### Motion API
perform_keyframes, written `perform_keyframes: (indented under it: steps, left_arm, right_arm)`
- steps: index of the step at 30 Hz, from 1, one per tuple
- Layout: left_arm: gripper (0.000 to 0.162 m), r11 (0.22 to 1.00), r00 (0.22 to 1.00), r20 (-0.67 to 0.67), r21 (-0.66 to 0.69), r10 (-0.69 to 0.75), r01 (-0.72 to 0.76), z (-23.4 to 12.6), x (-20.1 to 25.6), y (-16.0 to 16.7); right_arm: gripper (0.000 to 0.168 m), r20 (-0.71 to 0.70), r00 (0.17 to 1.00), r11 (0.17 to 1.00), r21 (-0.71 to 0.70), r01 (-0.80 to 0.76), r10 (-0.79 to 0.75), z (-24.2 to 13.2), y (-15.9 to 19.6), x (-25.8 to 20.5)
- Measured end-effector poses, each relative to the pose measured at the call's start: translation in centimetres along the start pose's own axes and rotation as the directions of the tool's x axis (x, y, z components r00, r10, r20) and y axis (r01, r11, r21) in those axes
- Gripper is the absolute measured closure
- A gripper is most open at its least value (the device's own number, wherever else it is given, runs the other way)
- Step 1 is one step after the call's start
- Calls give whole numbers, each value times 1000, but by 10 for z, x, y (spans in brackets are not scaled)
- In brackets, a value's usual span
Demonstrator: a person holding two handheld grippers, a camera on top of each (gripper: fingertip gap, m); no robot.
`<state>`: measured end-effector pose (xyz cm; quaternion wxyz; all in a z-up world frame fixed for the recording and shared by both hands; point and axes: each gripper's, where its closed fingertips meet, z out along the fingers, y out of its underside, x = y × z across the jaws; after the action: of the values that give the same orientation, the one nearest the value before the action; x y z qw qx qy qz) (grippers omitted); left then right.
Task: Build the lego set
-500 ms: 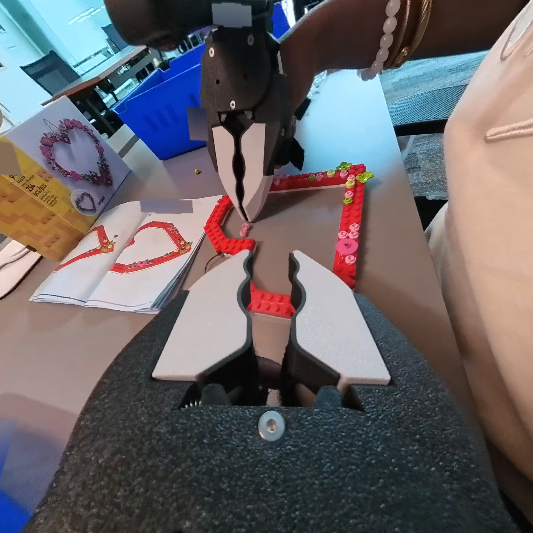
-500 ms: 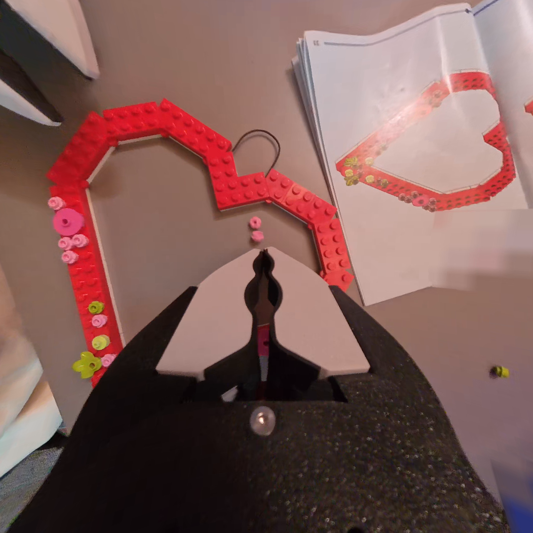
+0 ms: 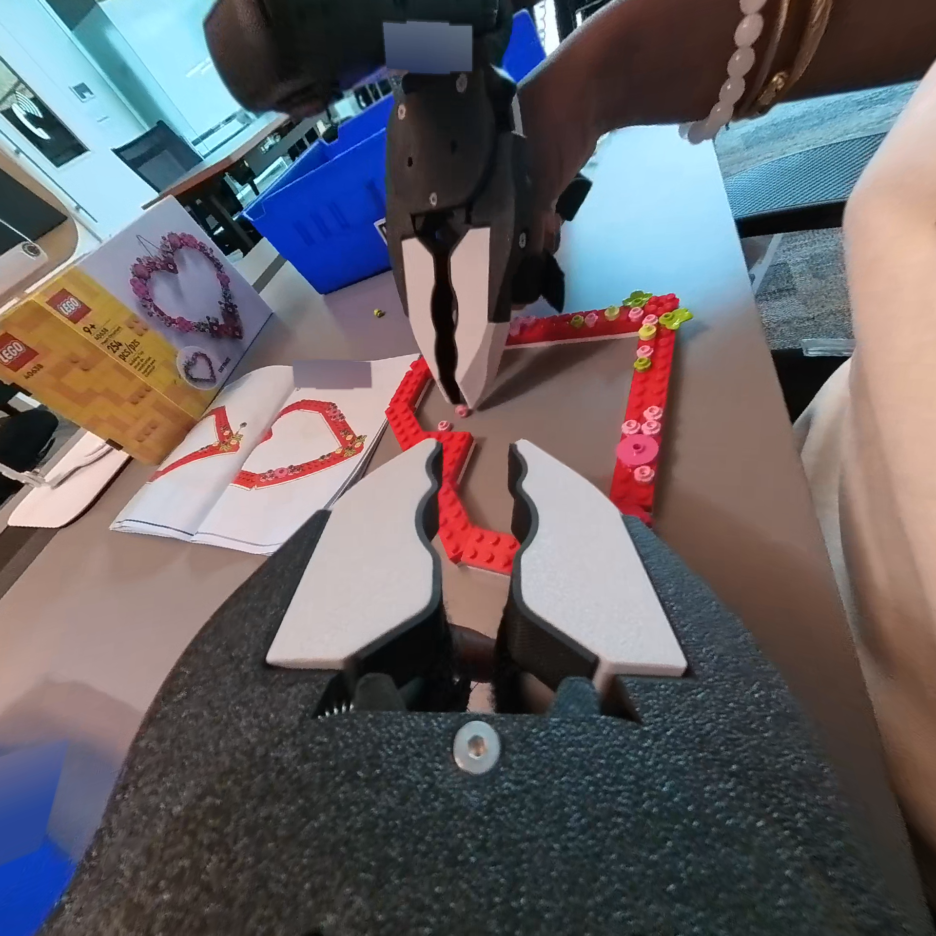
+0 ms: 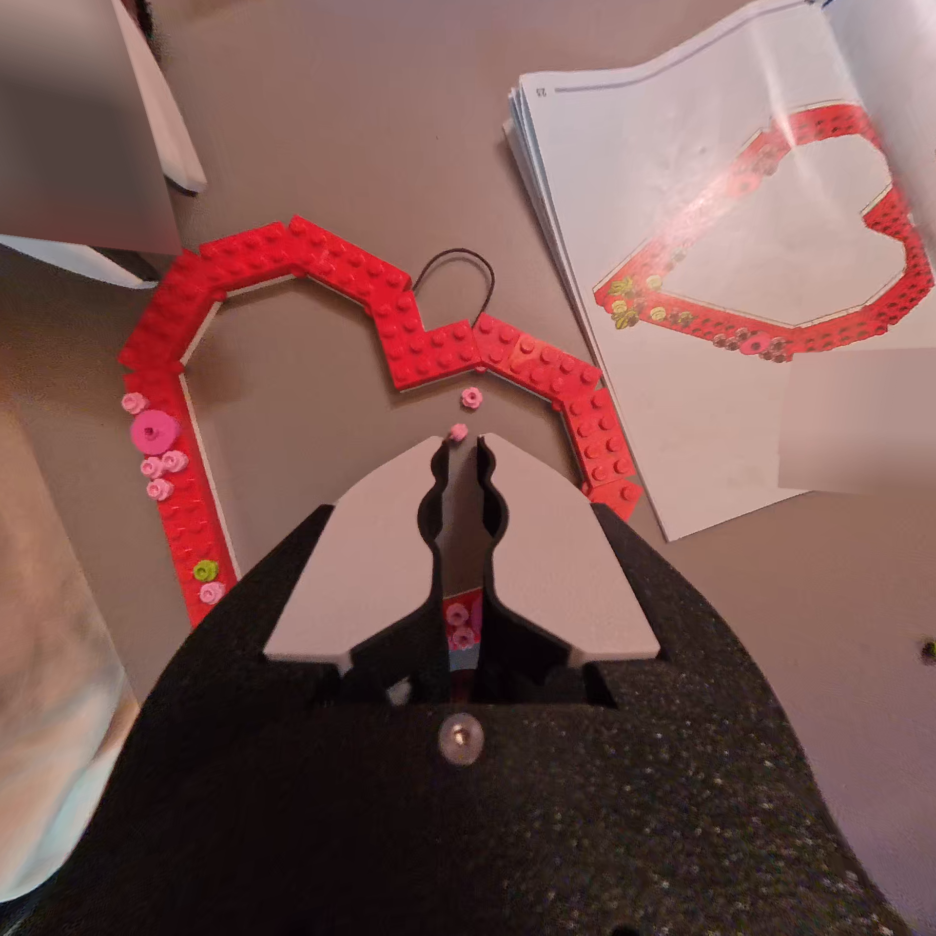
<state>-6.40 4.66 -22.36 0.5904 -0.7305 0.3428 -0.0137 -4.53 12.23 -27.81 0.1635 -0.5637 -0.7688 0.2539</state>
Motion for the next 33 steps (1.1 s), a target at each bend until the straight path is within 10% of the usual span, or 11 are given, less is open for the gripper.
perform_keyframes:
  steps: [17,21,24,33]
  left_arm:
    - [136,999,996,92,38,-6,2,0,-15,-3]
    - [132,973,965,243,226,-100,44,-8,-39,-32]
    - [132,943,961,249,330,-123,35,-14,-37,-53]
    - [147,916,961,253,401,-112,1,-23,-33,-71]
  right_arm:
    - [161,109,990,987,122,-104,91,-2,-17,-9]
    - [161,545,793,750,396,-530,273,-51,-80,-36]
    - [162,797,559,604,335,-723,228,-76,-103,-56]
    - [161,856,487,603,299,-739,173,-76,-113,-79]
